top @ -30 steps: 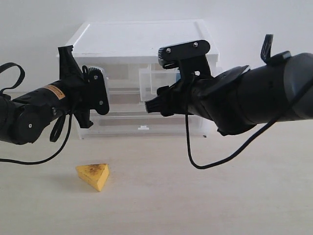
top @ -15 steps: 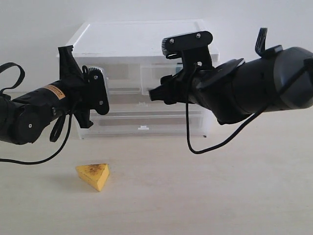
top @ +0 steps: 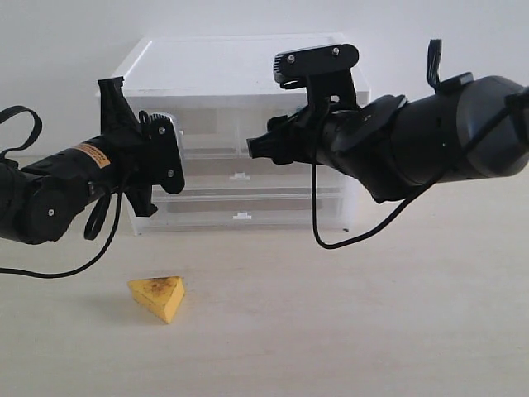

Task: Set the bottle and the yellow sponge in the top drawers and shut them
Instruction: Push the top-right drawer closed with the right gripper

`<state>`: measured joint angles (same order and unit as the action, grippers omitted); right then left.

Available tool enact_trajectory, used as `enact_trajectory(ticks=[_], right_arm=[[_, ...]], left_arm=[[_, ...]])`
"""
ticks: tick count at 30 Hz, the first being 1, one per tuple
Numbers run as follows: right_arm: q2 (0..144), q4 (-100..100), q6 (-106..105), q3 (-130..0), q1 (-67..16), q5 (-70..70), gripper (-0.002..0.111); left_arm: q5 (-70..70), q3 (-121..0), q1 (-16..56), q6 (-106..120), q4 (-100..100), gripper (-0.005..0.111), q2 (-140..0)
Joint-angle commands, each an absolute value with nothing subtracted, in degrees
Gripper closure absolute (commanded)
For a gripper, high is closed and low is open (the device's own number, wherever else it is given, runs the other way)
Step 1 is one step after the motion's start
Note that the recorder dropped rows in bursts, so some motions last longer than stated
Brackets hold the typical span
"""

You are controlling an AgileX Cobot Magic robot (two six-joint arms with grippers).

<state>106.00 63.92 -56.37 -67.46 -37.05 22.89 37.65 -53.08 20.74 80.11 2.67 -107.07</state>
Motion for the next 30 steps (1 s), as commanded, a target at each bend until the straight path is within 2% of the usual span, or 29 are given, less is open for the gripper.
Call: enact_trajectory(ticks=[1, 5, 10, 12, 13, 15, 25, 30], right_arm=[[105.9, 62.76, -56.3, -68.22, -36.54, 21.11, 0.058], [105.9, 62.76, -56.3, -68.22, -36.54, 21.23, 0.076], [105.9, 65.04, -58.99, -68.0, -36.54, 20.89, 0.077], [105.9, 65.04, -61.14, -68.0, -36.54, 20.42, 0.074], [105.9, 65.23, -62.06, -68.0, -36.54, 20.25, 0.063], [105.9, 65.45, -61.88, -68.0, -36.54, 20.25, 0.053], [105.29, 77.48, -73.55, -67.95, -36.54, 19.27, 0.053], [101.8, 77.59, -74.03, -64.56, -36.54, 20.05, 0.058]], left_arm=[[44.99, -55.06, 20.06, 78.81, 4.68, 0.103, -107.37], [44.99, -55.06, 20.06, 78.81, 4.68, 0.103, -107.37], [44.99, -55.06, 20.06, 78.81, 4.68, 0.103, -107.37], [44.97, -55.06, 20.06, 78.5, 4.68, 0.103, -107.37], [44.97, -55.06, 20.06, 78.09, 4.68, 0.103, -107.37], [44.97, -55.06, 20.06, 77.95, 4.68, 0.103, -107.37], [44.97, -55.06, 20.06, 77.95, 4.68, 0.103, -107.37], [44.97, -55.06, 20.06, 77.95, 4.68, 0.103, -107.37]])
